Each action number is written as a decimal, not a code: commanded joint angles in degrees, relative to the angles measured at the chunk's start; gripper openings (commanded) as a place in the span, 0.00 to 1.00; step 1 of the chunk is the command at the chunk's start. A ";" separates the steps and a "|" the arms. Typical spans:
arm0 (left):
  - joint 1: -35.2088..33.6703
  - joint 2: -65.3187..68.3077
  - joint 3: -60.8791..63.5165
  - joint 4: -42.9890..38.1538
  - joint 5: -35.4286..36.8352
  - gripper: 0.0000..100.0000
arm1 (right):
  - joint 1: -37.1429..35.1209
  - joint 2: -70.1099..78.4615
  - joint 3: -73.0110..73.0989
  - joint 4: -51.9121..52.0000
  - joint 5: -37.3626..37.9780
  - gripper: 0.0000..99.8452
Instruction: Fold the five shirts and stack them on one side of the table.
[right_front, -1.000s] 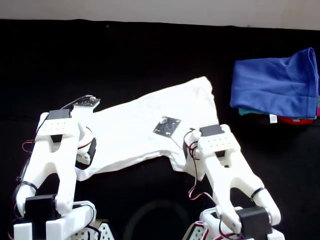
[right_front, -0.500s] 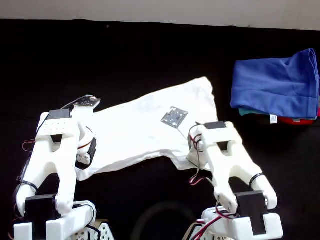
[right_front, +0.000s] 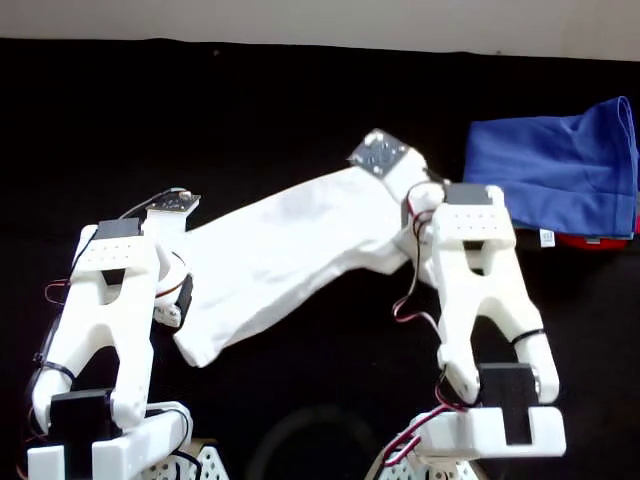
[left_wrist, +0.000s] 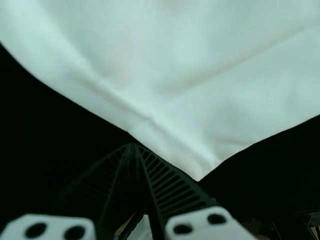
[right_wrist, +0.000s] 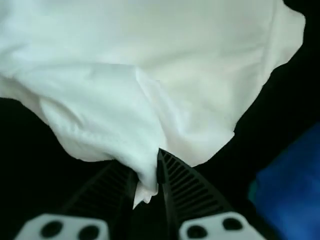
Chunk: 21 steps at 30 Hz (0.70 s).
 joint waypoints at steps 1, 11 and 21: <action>-0.40 0.13 -1.80 -0.44 0.18 0.01 | -1.63 6.37 -11.38 0.48 -4.40 0.01; -0.31 0.13 -1.80 -0.35 0.18 0.01 | -7.69 28.97 -36.79 11.12 -5.63 0.14; -0.31 0.13 -1.80 -0.09 0.18 0.01 | -1.27 44.09 -65.71 12.53 -23.65 0.17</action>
